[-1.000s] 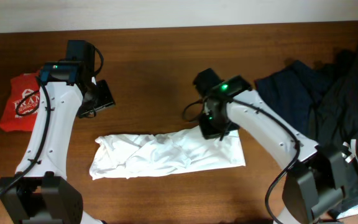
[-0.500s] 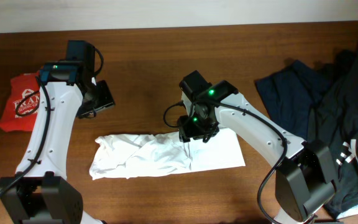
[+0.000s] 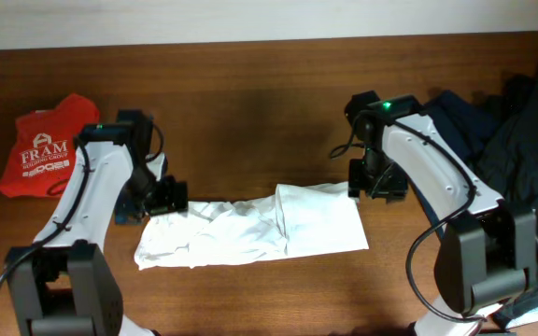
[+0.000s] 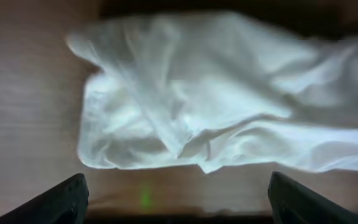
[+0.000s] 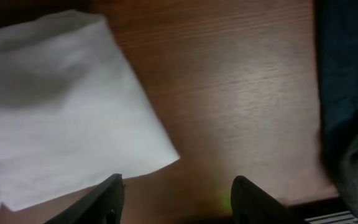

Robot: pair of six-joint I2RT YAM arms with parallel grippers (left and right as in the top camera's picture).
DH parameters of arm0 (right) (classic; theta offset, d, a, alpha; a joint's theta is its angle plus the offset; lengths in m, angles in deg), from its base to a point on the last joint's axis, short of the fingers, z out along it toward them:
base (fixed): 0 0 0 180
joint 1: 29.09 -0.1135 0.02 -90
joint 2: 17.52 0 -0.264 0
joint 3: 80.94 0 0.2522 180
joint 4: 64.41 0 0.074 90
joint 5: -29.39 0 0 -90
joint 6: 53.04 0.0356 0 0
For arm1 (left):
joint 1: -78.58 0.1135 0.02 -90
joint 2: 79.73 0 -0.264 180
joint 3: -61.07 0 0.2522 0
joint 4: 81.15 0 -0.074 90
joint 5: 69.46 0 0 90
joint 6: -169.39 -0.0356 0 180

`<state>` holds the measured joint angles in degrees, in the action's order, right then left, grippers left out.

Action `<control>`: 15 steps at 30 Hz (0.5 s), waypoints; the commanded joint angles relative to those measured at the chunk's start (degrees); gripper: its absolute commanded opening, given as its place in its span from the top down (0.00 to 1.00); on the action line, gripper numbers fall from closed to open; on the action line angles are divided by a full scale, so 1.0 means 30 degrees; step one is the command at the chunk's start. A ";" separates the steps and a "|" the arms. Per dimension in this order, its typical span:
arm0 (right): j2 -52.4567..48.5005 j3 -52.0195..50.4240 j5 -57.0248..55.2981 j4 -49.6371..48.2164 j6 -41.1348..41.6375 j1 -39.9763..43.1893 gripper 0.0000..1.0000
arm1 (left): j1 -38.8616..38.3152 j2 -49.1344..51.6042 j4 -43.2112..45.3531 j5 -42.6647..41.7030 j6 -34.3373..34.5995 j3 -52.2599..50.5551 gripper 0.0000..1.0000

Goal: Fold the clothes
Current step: 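Grasp the strip's left end with the left gripper and fold it rightward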

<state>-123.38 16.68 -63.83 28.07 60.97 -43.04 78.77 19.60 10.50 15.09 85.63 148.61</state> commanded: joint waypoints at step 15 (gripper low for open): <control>-0.0087 0.0299 -0.0663 -0.0299 0.0087 0.0299 0.34 | 0.3118 0.0029 0.7694 -0.2856 -0.4889 -0.7045 0.25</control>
<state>-123.45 16.68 -64.31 27.13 60.77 -42.41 88.25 19.86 31.62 7.00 71.35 130.03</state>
